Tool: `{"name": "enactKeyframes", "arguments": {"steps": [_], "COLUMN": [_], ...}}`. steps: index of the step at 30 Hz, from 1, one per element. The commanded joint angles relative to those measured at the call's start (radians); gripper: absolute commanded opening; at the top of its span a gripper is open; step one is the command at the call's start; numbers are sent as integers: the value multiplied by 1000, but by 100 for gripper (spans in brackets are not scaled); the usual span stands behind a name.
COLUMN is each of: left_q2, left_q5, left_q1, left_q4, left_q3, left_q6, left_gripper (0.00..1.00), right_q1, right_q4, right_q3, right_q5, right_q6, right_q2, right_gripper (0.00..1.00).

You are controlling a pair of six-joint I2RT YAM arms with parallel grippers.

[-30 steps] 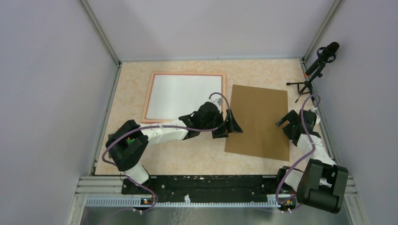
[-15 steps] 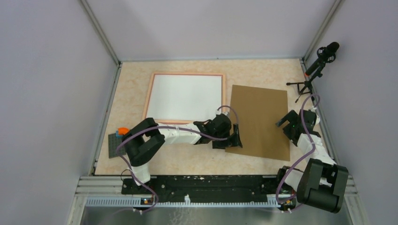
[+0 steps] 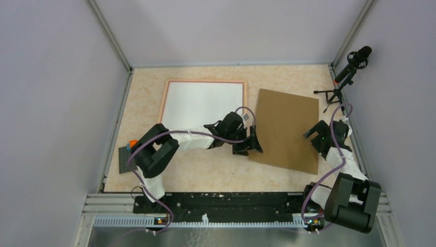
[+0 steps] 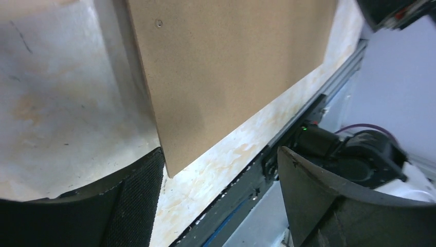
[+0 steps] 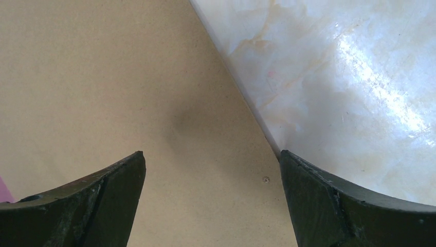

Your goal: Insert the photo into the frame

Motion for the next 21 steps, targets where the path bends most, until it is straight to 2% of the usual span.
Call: {"name": "enactKeyframes", "arguments": {"steps": [1,10,13,18,21], "left_q2": [-105,-179,-180,-101,-55], "left_q5": [159,172,167,202,229], "left_q1": [25,70,77,99,99], "left_q4": [352,349,332,244,259], "left_q3": [72,21,24,77,90], "left_q6": [-62,-135,-128,-117,-139], "left_gripper": [81,59,54,44,35], "right_q1": [8,7,6,6,7], "right_q4": [-89,-122,-119,-108,-99], "right_q3": [-52,-26,-25,-30,-36], "right_q5": [-169,-124,-119,-116,-116], "right_q6": [69,47,45,44,44], "right_q2": [11,-60,-61,-57,-47], "right_gripper": [99,99,99,99,99]}}
